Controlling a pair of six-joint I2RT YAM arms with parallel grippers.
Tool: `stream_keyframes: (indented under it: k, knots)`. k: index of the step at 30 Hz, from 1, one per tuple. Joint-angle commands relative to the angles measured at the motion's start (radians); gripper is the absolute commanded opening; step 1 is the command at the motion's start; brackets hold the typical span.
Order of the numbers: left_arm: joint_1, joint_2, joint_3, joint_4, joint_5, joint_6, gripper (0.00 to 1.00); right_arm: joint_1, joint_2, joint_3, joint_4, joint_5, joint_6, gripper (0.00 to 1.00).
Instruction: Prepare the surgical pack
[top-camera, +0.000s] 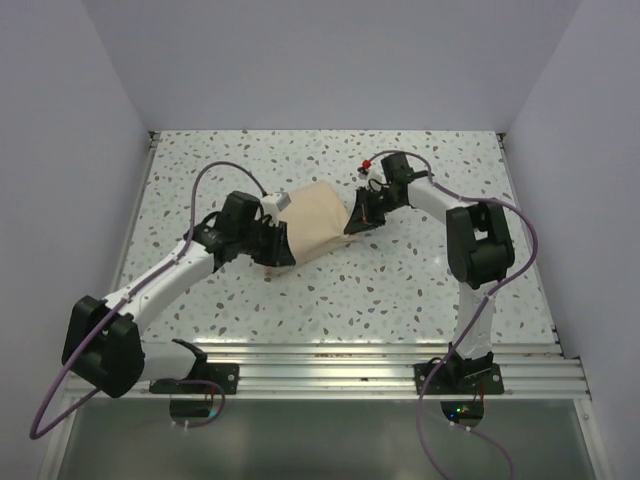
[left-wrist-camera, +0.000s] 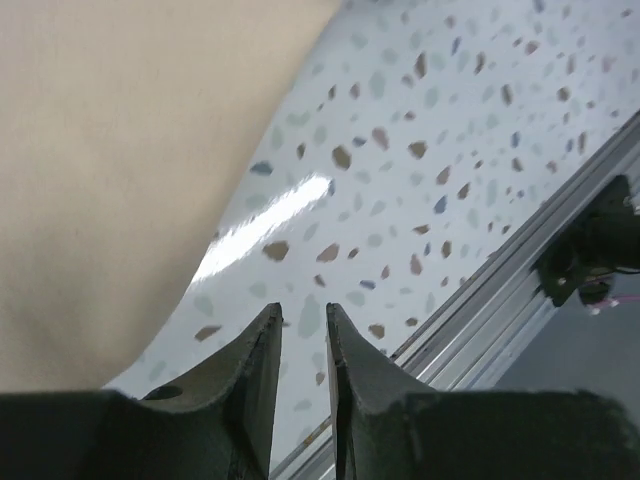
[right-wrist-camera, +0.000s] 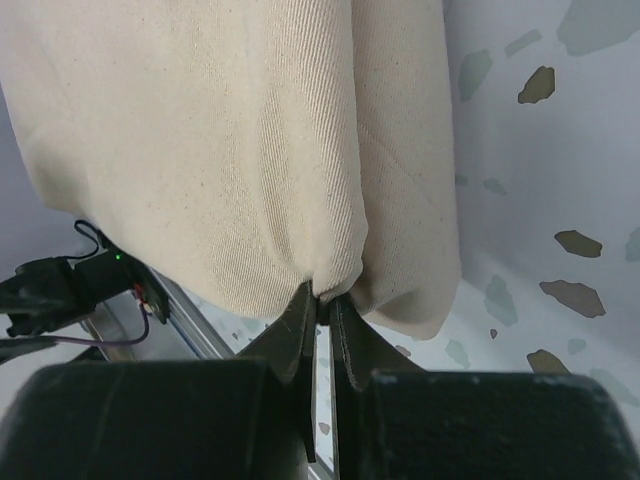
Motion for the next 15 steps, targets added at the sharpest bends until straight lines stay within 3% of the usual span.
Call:
stream_keyframes:
  k: [1,8,11,15]
  knots:
    - [0.008,-0.026,0.111,0.136,0.126,-0.062,0.28,0.021,-0.042,-0.018,-0.057,0.071,0.006,0.00]
    - [0.049,0.228,0.215,0.254,0.172,-0.160,0.18,0.033,-0.053,-0.017,-0.035,0.059,0.040,0.00]
    - [0.072,0.309,0.212,0.243,0.189,-0.165,0.14,0.027,-0.040,0.012,-0.106,0.122,0.001,0.00]
    - [0.090,0.288,0.143,0.203,0.154,-0.125,0.13,0.025,-0.023,0.020,-0.173,0.203,-0.062,0.00]
